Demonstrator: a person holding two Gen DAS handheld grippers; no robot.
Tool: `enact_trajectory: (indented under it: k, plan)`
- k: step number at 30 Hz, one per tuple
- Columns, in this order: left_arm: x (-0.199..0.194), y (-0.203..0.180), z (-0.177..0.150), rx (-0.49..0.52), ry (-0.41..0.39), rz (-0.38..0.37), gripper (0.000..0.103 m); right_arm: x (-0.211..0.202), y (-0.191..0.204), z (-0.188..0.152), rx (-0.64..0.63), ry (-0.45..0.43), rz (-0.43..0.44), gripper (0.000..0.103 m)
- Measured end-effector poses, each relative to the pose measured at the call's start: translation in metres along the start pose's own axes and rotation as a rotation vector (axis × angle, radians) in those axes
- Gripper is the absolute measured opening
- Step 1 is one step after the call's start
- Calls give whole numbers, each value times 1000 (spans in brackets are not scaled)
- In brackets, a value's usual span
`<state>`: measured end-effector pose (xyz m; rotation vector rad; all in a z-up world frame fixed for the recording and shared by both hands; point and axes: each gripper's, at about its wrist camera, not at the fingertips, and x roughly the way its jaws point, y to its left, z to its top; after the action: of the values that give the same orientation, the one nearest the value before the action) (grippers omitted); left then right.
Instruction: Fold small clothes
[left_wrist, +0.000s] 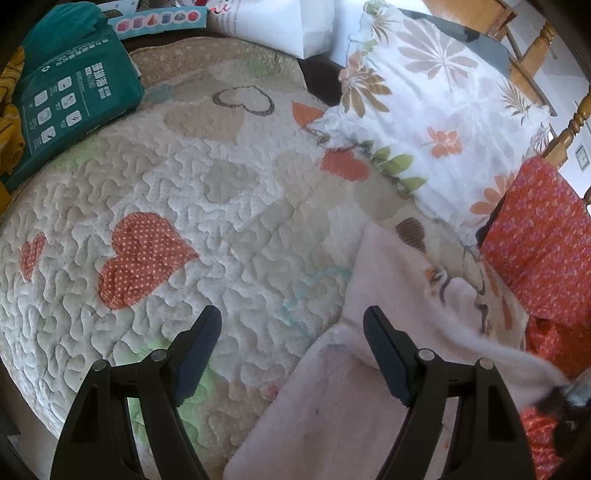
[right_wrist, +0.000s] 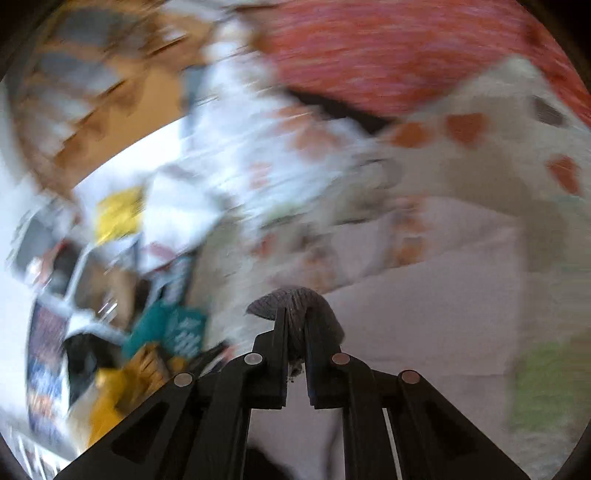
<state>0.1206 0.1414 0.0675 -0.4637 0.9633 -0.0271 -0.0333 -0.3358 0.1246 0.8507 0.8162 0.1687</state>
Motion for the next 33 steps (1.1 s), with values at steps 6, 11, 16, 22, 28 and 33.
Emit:
enact_trajectory:
  k: [6,11,16,22,28,33]
  plan:
    - [6,-9,-2,44,18,11,78,28,-75,-8,-21,25,-524,21]
    - [18,-23,2,102,24,42,78,58,-32,-15,-157,28,-443,22]
    - [39,-39,-3,178,61,84,78,134,24,-23,-308,134,-356,25]
    - [50,-45,-11,239,126,97,78,184,2,-37,-261,163,-395,25]
    - [39,-27,-3,219,97,107,78,106,-52,-22,-162,18,-614,26]
    - [38,-4,-4,183,133,69,78,15,-84,-42,-68,-86,-614,45]
